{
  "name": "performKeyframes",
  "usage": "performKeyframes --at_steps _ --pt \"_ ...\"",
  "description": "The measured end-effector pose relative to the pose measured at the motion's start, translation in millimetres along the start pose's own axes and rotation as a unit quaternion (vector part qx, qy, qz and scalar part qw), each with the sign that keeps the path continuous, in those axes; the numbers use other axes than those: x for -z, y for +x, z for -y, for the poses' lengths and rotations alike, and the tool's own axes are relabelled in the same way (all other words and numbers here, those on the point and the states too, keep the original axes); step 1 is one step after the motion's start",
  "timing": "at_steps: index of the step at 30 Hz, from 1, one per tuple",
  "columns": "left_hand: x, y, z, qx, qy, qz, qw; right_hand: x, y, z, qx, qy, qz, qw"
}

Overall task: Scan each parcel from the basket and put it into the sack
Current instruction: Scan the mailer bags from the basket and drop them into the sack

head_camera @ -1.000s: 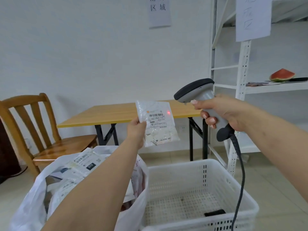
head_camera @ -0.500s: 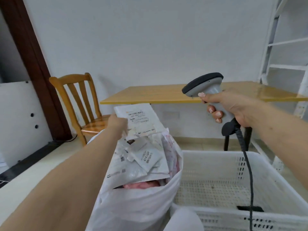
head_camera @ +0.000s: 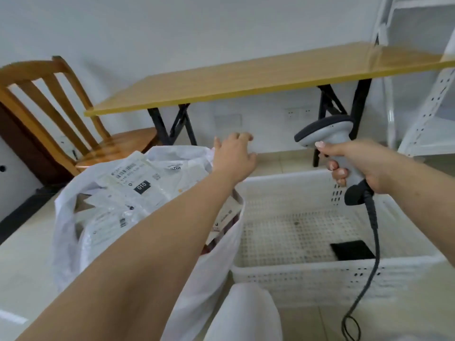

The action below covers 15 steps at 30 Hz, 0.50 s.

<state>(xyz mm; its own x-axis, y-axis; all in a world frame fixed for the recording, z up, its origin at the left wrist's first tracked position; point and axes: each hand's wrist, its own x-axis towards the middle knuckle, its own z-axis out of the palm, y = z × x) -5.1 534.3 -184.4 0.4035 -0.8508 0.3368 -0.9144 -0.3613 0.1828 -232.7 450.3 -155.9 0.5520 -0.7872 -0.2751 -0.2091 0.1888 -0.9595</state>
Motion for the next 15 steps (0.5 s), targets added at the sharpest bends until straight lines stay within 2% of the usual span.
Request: performKeyframes --at_steps 2,4,5,7,10,13,15 --pt "-32 4 9 0.019 0.202 0.126 0.971 25 21 -23 -0.038 0.009 -0.009 0.999" --pt "-47 2 33 0.050 0.294 0.226 0.927 38 42 -42 -0.071 0.020 -0.015 0.997" --pt "-49 -1 45 0.057 0.308 0.250 0.916 38 50 -47 -0.081 0.027 -0.012 0.996" --pt "-51 -5 61 0.061 0.309 0.246 0.917 32 66 -50 -0.085 0.043 0.002 0.995" --pt "-56 5 55 0.054 0.258 0.195 0.945 21 83 -48 -0.086 0.054 0.013 0.995" --pt "-72 20 18 -0.008 0.213 0.154 0.965 25 92 -61 -0.113 0.039 0.012 0.993" --pt "-98 32 -18 -0.057 0.172 0.155 0.971 41 98 -81 -0.141 0.039 -0.006 0.989"
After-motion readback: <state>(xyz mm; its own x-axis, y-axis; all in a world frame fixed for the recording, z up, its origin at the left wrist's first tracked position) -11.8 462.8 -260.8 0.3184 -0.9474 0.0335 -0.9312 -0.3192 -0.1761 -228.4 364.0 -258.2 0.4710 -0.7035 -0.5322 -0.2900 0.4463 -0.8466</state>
